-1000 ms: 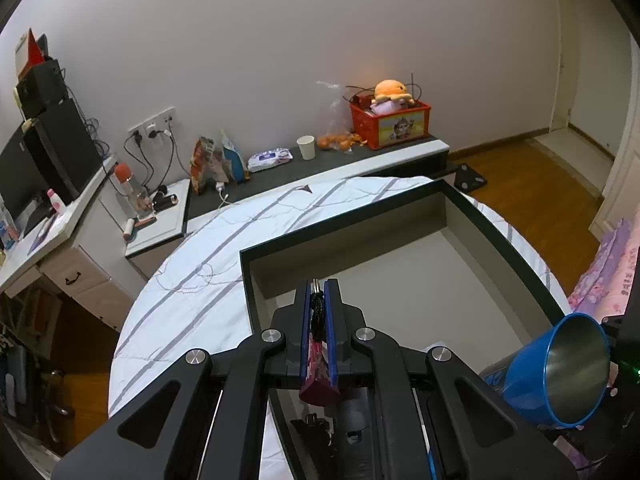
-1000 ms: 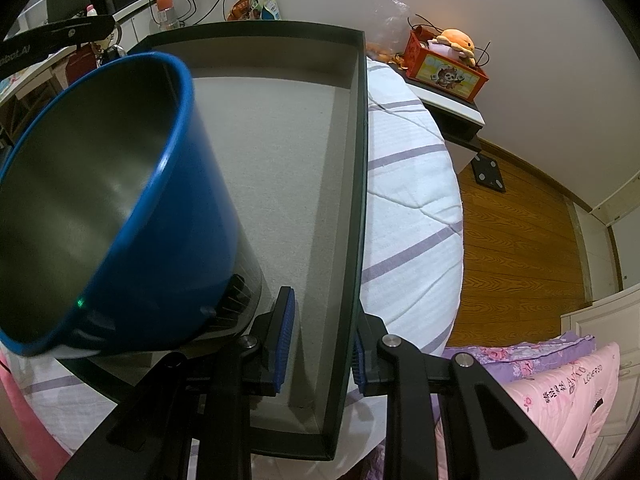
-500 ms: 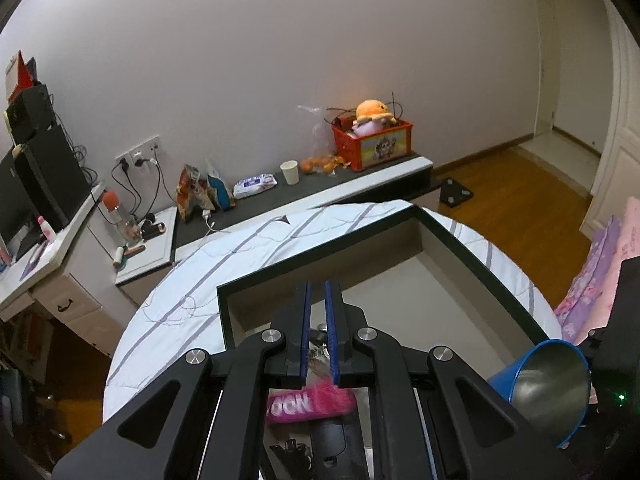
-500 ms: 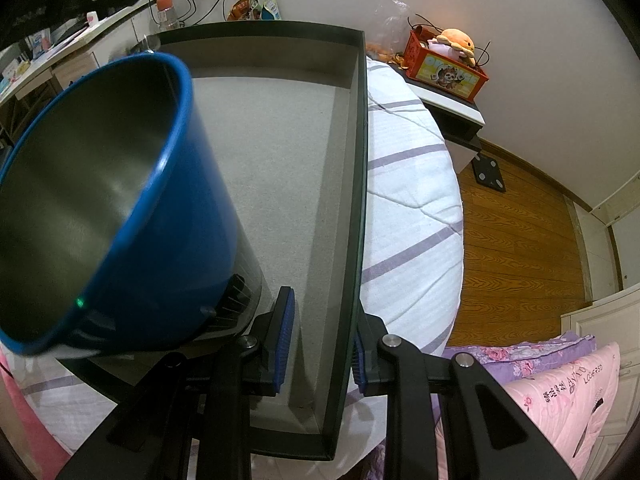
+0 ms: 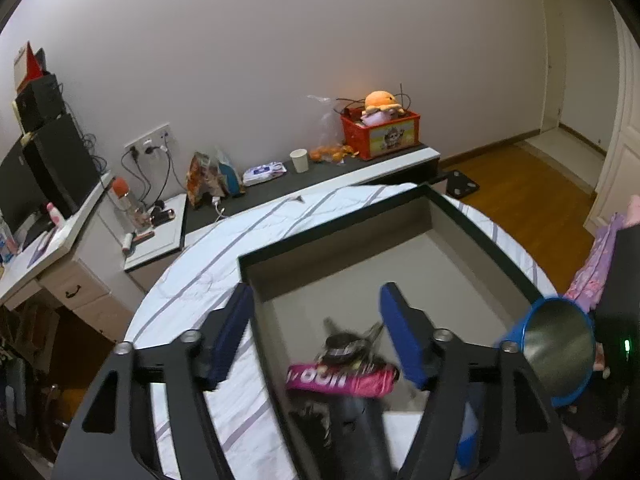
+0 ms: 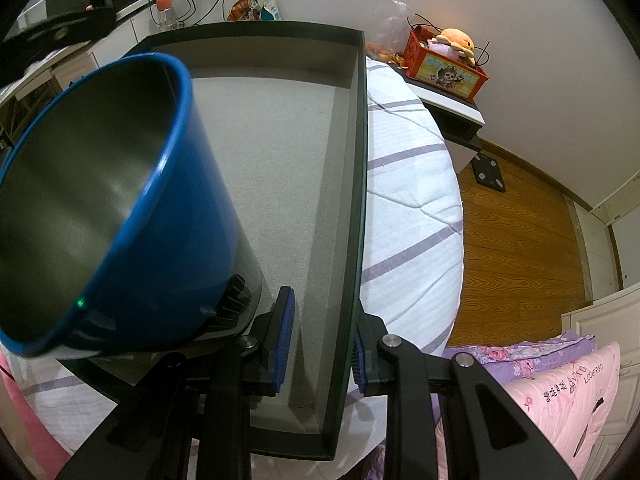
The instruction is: Organize rigid objects
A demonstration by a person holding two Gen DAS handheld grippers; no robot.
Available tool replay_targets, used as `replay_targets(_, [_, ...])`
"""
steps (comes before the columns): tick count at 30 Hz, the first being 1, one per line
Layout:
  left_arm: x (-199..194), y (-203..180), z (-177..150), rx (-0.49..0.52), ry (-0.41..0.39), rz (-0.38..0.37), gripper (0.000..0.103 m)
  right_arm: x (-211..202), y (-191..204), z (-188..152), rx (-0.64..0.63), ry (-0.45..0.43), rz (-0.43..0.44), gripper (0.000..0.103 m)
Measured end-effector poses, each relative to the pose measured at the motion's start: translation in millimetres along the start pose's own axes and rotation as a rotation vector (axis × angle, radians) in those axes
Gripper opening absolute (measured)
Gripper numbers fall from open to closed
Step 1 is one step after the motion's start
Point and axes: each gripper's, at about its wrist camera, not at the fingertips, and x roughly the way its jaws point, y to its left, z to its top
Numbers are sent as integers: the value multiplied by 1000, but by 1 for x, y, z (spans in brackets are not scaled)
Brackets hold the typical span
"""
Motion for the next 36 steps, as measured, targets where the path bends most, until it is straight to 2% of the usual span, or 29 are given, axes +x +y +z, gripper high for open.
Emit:
replay_targets(1, [-3, 4, -4, -14, 7, 1, 85, 0, 0, 0, 0, 0, 1, 26])
replay_targets(3, [-9, 13, -15, -34, 29, 6, 88, 0, 0, 0, 0, 0, 0, 26])
replay_targets(10, [-13, 35, -62, -95, 143, 6, 91, 0, -1, -1, -1, 0, 0, 26])
replay_targets(14, [-23, 23, -83, -39, 158, -29, 91, 1, -1, -1, 0, 0, 0, 26])
replay_targets(18, [-30, 16, -91, 0, 187, -27, 91, 1, -1, -1, 0, 0, 0, 26])
replay_targets(20, [-32, 14, -90, 12, 170, -34, 93, 1, -1, 0, 2, -1, 0, 26])
replay_targets(21, [-30, 13, -89, 10, 171, -53, 95, 1, -2, -1, 3, -1, 0, 26])
replay_targets(24, [-18, 12, -89, -4, 203, -39, 95, 1, -2, -1, 3, -2, 1, 26])
replay_targets(25, [-12, 13, -90, -21, 216, -60, 94, 1, -3, -1, 4, -3, 2, 26])
replay_targets(26, [-7, 14, -93, -40, 232, -78, 93, 1, -2, -1, 5, -4, 3, 27])
replay_targets(29, [-5, 19, -96, -88, 225, -129, 76, 0, -3, -3, 9, -12, 12, 27])
replay_targets(30, [-4, 21, -97, -95, 231, -135, 62, 0, -4, -3, 11, -15, 19, 28])
replay_targets(31, [-2, 22, -98, -91, 244, -118, 54, -1, -5, -3, 10, -18, 25, 28])
replay_targets(34, [6, 24, -106, -82, 288, -77, 46, 0, -5, -3, 5, -20, 32, 31])
replay_targets(36, [7, 26, -111, -109, 284, -107, 45, 0, -2, -2, -6, -25, 23, 32])
